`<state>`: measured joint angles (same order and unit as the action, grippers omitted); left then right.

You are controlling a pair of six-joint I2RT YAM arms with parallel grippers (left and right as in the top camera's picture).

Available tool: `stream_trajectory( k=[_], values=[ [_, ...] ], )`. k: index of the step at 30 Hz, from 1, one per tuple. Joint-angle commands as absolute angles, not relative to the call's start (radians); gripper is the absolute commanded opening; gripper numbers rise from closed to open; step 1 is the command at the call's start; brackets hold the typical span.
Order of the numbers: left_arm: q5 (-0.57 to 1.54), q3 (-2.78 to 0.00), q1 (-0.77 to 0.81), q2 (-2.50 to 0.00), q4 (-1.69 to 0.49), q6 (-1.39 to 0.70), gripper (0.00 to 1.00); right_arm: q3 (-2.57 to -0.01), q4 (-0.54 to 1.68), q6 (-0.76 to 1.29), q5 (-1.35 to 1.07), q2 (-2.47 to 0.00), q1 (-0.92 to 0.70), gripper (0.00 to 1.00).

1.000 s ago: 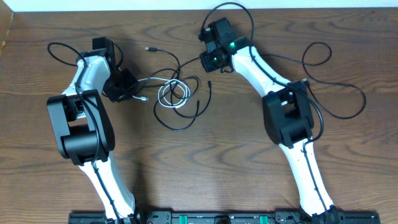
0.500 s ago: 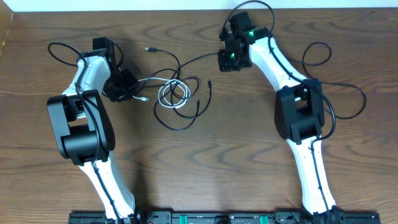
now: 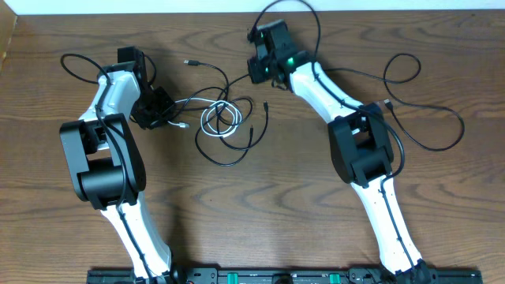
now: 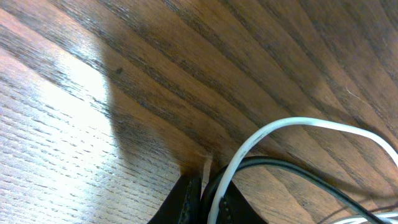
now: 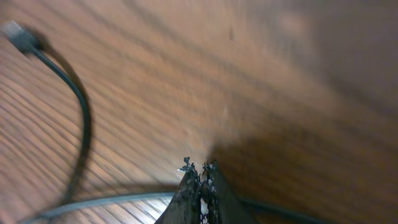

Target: Untangle cables

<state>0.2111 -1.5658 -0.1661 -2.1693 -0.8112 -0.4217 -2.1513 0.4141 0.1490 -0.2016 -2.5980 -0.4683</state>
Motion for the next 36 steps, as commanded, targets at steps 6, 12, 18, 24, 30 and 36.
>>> stream_trajectory(
  k=[6,12,18,24,30,36],
  values=[
    [0.209,-1.543,-0.155,-2.209,-0.809,-0.42,0.15,-2.106,0.49,0.148,-0.111,-2.62,-0.459,0.04],
    [0.209,-1.543,-0.155,-2.209,-0.809,-0.42,0.15,-2.108,0.661,0.173,-0.113,-2.618,-0.442,0.06],
    [0.209,-1.543,-0.155,-2.209,-0.81,-0.42,0.15,-2.109,0.884,0.186,-0.276,-2.616,-0.432,0.07],
    [0.223,-1.543,-0.155,-2.209,-0.811,-0.42,0.15,-2.109,0.966,0.186,-0.299,-2.616,-0.448,0.08],
    [0.251,-1.543,-0.152,-2.209,-0.818,-0.42,0.15,-2.175,1.068,0.186,-0.311,-2.609,-0.452,0.09],
    [0.251,-1.543,-0.151,-2.209,-0.817,-0.42,0.17,-2.271,1.25,0.082,-0.328,-2.609,-0.458,0.17]
  ],
)
